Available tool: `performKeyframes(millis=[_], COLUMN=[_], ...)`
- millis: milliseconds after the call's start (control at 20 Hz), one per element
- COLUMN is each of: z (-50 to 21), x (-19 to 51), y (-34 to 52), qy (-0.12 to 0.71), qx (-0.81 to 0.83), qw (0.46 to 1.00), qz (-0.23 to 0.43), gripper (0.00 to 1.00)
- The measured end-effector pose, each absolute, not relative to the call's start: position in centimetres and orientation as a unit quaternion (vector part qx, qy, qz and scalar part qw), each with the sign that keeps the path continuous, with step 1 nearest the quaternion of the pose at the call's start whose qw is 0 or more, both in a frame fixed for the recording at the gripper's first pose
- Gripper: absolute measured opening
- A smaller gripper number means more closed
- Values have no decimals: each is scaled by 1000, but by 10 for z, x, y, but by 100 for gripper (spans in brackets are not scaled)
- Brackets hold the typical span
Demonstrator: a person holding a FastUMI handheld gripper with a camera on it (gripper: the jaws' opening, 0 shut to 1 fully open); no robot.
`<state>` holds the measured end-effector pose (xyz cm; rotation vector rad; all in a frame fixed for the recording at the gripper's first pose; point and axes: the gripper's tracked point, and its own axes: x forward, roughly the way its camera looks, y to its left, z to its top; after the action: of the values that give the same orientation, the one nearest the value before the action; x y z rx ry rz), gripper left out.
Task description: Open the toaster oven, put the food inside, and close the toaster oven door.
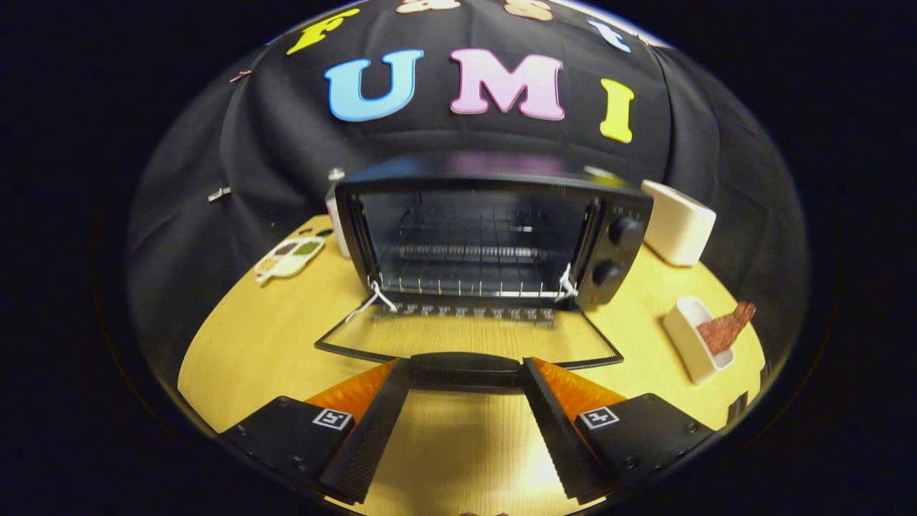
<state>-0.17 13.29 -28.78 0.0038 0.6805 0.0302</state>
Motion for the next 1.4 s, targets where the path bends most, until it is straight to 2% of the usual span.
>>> performKeyframes(millis=[300, 950, 1400], z=[-276, -135, -124], x=[-20, -6, 31], y=[97, -54, -200], qy=[325, 231, 245], qx=[-2, -19, -7], qw=[945, 973, 968], qz=[20, -8, -55], gripper=[98, 98, 98])
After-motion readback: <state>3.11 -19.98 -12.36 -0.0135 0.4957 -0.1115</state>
